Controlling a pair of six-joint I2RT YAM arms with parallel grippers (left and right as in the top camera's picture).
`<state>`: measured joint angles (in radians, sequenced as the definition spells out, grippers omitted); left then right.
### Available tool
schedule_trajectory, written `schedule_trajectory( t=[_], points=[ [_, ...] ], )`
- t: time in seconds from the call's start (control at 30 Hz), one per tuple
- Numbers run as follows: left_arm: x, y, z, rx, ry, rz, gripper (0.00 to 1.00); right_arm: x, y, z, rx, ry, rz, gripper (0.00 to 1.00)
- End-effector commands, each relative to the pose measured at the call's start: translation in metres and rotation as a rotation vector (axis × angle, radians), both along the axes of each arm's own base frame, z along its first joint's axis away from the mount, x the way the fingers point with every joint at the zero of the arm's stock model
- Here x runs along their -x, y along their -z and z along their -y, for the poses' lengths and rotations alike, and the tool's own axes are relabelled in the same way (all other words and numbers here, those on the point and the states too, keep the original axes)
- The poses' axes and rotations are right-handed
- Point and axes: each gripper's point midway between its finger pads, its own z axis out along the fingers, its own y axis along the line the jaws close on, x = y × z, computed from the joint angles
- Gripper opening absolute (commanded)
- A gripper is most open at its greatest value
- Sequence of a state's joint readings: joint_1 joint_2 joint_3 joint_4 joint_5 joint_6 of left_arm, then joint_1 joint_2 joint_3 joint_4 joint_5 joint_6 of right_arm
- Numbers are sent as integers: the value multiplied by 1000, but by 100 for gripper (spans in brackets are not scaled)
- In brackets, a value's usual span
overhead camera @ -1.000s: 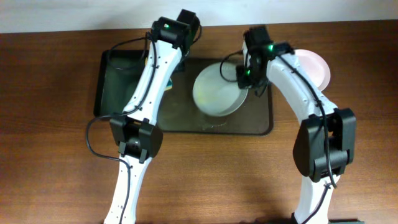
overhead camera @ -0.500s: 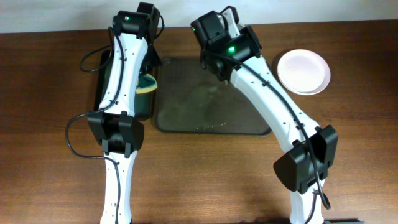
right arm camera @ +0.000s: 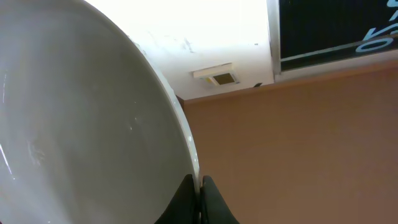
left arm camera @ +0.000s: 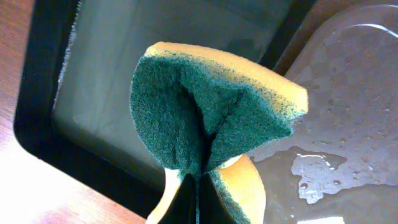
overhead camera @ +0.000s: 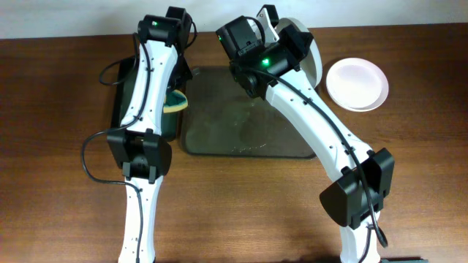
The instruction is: Clean dirty plates on tray and stack at the side
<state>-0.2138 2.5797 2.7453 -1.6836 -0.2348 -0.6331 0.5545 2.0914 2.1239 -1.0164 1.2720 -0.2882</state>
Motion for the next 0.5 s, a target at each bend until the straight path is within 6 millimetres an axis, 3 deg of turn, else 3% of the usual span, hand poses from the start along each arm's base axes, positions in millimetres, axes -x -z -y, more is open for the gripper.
schedule_trajectory(
  t=[0.0, 0.13, 0.2, 0.23, 0.3, 0.4, 0.47],
  points=[
    [-2, 0, 0, 1, -3, 5, 0, 3, -15, -3, -50, -17, 40, 4],
    [-1, 0, 0, 2, -3, 4, 0, -13, 30, -11, -376, -94, -39, 4],
    [-1, 1, 1, 4, -3, 3, 0, -17, 75, -41, -722, -242, -242, 4],
    [-1, 1, 1, 4, -2, 3, 0, -12, 86, -44, -785, -320, -359, 4],
    [-1, 1, 1, 3, 13, 0, 0, -13, 94, -21, -949, -246, -364, 4],
    [-1, 1, 1, 2, 19, -2, 0, -22, 98, 11, -1367, -179, -361, 4],
    [-1, 1, 1, 2, 19, -2, 0, -27, 97, 48, -1540, -160, -345, 4]
  ],
)
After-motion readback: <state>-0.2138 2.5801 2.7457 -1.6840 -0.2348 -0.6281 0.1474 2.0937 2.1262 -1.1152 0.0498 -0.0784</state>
